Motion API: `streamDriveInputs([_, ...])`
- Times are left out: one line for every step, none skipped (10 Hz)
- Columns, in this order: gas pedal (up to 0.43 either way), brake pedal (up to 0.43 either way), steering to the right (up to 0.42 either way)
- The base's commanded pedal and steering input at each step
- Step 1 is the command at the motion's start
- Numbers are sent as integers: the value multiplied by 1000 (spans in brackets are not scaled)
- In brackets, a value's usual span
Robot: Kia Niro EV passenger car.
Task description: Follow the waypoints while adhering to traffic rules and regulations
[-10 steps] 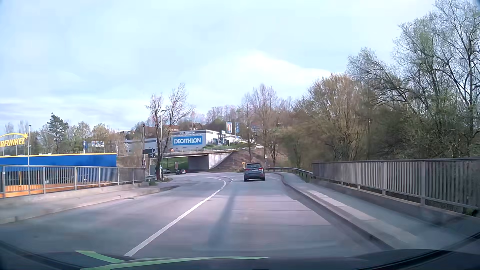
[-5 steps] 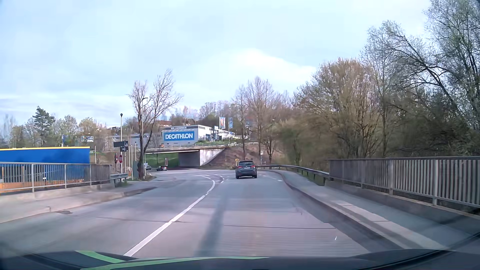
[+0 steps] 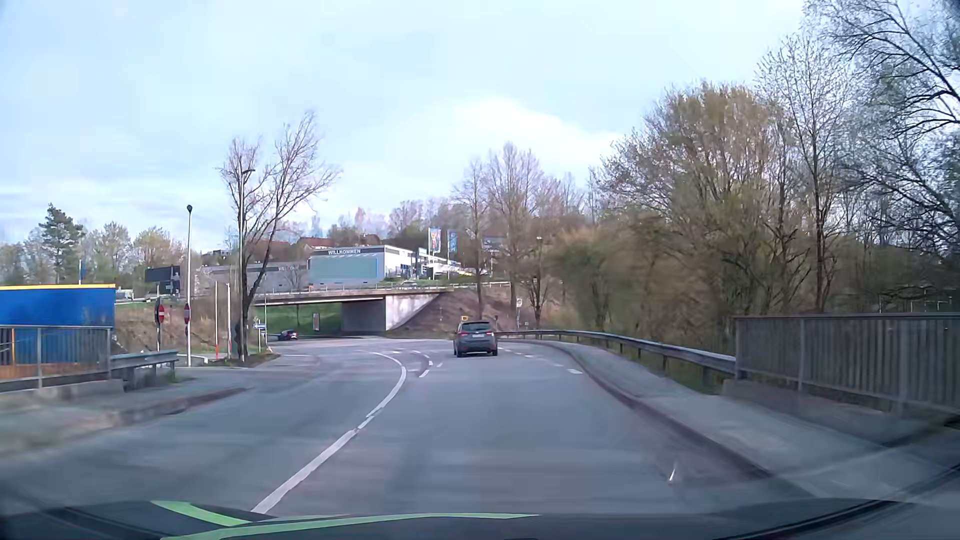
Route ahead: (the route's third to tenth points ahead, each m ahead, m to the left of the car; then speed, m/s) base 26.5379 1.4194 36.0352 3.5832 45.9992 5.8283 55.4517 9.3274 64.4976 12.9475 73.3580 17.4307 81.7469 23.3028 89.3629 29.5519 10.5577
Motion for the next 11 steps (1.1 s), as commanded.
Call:
streamDriveInputs([118, 0, 5])
streamDriveInputs([118, 0, 5])
streamDriveInputs([118, 0, 2])
streamDriveInputs([118, 0, -7])
streamDriveInputs([118, 0, -10])
streamDriveInputs([118, 0, -11])
streamDriveInputs([118, 0, -13])
streamDriveInputs([118, 0, -18])
streamDriveInputs([118, 0, -20])
streamDriveInputs([118, 0, -23])
streamDriveInputs([118, 0, -23])
